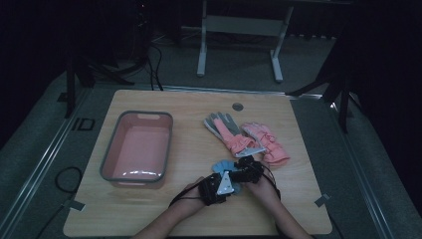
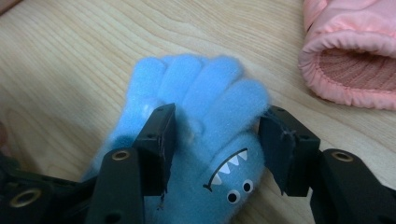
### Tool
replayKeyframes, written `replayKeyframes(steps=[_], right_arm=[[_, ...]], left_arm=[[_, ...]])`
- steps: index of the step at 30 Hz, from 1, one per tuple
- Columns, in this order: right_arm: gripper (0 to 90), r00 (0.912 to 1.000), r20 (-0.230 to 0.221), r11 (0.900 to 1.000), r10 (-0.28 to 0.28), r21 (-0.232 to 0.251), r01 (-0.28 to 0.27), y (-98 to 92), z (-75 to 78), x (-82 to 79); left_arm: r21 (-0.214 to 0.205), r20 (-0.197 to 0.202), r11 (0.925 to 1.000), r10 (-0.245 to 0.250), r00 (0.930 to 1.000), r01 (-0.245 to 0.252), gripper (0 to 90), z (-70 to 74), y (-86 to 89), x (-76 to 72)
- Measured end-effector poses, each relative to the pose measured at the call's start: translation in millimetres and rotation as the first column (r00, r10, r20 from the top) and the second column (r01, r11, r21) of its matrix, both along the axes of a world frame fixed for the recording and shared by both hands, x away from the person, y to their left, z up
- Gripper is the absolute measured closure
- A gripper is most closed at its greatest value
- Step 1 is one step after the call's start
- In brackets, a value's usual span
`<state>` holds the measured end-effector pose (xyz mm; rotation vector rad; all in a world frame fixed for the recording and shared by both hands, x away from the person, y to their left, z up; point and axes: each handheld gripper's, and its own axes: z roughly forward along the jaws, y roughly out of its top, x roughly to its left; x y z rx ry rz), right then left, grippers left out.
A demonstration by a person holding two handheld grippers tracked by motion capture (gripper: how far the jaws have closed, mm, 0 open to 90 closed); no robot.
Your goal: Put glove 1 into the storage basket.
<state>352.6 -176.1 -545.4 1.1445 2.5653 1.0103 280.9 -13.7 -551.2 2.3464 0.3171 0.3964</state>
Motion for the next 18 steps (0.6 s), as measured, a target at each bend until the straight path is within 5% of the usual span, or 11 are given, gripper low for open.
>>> replayKeyframes(steps=[2,4,5,11,18], right_arm=[[48.9,1.0,-0.006,1.0,0.004,-0.005,-0.004,0.3,0.7,0.7],[71.8,0.998,-0.04,0.9988,0.049,0.008,-0.049,3.4,1.7,0.5],[75.9,0.9976,-0.035,0.9982,0.059,-0.006,-0.059,6.8,2.4,-1.5],[79.0,0.9963,-0.075,0.9965,0.04,0.076,-0.035,4.0,3.7,0.4],[81.1,0.9973,-0.052,0.9918,0.052,0.119,-0.046,3.7,21.5,3.0]], left_arm=[[0.0,0.002,1.0,-0.001,1.0,0.001,74.9,-0.1,-0.1,-0.2],[-0.005,-0.003,1.0,0.001,1.0,-0.001,75.0,-0.1,-0.2,0.3],[-0.004,-0.002,1.0,0.0,1.0,0.0,75.4,-0.1,-0.1,0.3],[-0.011,-0.026,0.9999,0.007,0.9996,-0.008,76.6,4.3,4.3,1.9],[-0.04,-0.016,0.999,0.017,0.9997,-0.017,77.1,20.3,14.3,4.6]])
